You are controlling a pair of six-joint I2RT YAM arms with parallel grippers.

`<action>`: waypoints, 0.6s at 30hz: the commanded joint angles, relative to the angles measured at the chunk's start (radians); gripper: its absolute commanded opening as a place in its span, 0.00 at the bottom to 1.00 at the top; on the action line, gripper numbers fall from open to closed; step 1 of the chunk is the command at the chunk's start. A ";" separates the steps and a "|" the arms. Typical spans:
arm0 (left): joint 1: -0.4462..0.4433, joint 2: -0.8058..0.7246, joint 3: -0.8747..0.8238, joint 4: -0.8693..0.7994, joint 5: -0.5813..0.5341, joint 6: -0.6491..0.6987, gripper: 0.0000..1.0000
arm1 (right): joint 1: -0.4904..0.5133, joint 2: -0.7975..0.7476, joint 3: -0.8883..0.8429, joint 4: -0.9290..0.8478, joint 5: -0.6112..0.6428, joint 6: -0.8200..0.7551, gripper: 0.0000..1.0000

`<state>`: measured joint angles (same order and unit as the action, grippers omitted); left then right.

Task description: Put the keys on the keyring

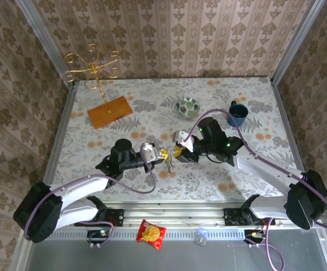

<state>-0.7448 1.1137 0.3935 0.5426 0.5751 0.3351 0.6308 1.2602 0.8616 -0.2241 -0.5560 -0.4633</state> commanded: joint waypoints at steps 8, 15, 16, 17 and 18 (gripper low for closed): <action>0.006 -0.005 -0.008 0.069 -0.015 -0.018 0.00 | -0.034 -0.042 -0.014 0.094 -0.021 0.364 0.37; 0.004 0.005 -0.015 0.098 -0.015 -0.024 0.00 | -0.033 -0.093 -0.068 0.118 -0.038 0.659 0.38; 0.004 0.005 -0.016 0.102 -0.016 -0.025 0.00 | -0.033 -0.092 -0.068 0.110 -0.041 0.679 0.38; 0.005 0.005 -0.016 0.105 -0.016 -0.025 0.00 | -0.031 -0.088 -0.068 0.107 -0.049 0.693 0.39; 0.004 0.005 -0.018 0.107 -0.015 -0.025 0.00 | -0.030 -0.082 -0.065 0.106 -0.062 0.709 0.39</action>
<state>-0.7448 1.1156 0.3840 0.5873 0.5526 0.3325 0.5991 1.1843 0.8055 -0.1188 -0.5766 0.1192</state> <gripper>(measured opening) 0.056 0.389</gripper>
